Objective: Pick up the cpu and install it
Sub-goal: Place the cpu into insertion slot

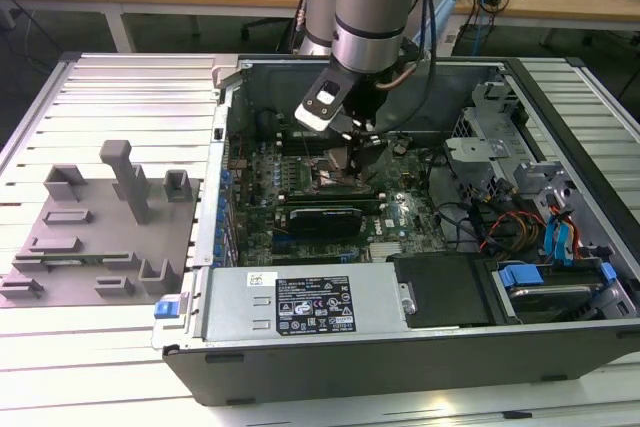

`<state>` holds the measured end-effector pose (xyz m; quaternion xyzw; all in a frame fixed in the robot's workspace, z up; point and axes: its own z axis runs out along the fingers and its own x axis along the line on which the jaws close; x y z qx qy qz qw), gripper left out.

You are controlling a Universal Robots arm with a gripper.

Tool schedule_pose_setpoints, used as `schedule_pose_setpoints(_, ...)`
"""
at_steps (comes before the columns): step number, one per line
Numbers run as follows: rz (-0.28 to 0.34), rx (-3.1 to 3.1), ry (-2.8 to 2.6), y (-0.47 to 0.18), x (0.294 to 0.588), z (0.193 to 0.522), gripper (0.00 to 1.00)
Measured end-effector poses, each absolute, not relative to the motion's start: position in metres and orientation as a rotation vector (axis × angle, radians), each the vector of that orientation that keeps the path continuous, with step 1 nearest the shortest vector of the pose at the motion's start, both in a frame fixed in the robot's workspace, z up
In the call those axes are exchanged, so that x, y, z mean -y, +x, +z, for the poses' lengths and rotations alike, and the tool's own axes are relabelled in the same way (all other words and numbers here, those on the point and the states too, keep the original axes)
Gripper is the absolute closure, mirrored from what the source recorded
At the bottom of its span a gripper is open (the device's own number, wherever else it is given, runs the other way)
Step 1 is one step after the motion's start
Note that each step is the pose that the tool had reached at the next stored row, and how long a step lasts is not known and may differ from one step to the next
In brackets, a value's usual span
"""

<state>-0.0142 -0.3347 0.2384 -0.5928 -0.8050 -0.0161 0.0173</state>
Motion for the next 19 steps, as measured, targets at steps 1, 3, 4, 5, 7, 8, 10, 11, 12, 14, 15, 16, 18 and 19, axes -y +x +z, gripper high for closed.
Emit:
schedule_pose_setpoints(1,-0.051,2.46,-1.898,-0.0142,0.3347,0.2383,0.45)
schedule_pose_setpoints(3,-0.052,2.425,-1.944,-0.0142,0.3347,0.2383,0.45)
schedule_pose_setpoints(4,-0.053,2.407,-1.966,-0.0142,0.3347,0.2383,0.45)
schedule_pose_setpoints(5,-0.053,2.391,-1.986,-0.0142,0.3347,0.2383,0.45)
schedule_pose_setpoints(7,-0.054,2.356,-2.028,-0.0142,0.3347,0.2383,0.45)
schedule_pose_setpoints(8,-0.055,2.333,-2.056,-0.0142,0.3347,0.2383,0.45)
schedule_pose_setpoints(10,-0.056,2.285,-2.11,-0.0142,0.3347,0.2383,0.45)
schedule_pose_setpoints(11,-0.056,2.258,-2.141,-0.0142,0.3347,0.2382,0.45)
schedule_pose_setpoints(12,-0.048,2.256,-2.15,-0.0144,0.3347,0.238,0.45)
schedule_pose_setpoints(14,-0.059,2.271,-2.164,-0.0152,0.3347,0.2371,0.45)
schedule_pose_setpoints(15,-0.075,2.278,-2.171,-0.0158,0.3347,0.2364,0.45)
schedule_pose_setpoints(16,-0.08,2.281,-2.173,-0.0163,0.3347,0.236,0.45)
schedule_pose_setpoints(18,-0.086,2.284,-2.176,-0.0183,0.3346,0.2341,0.45)
schedule_pose_setpoints(19,-0.086,2.284,-2.176,-0.0188,0.3346,0.2334,0.45)
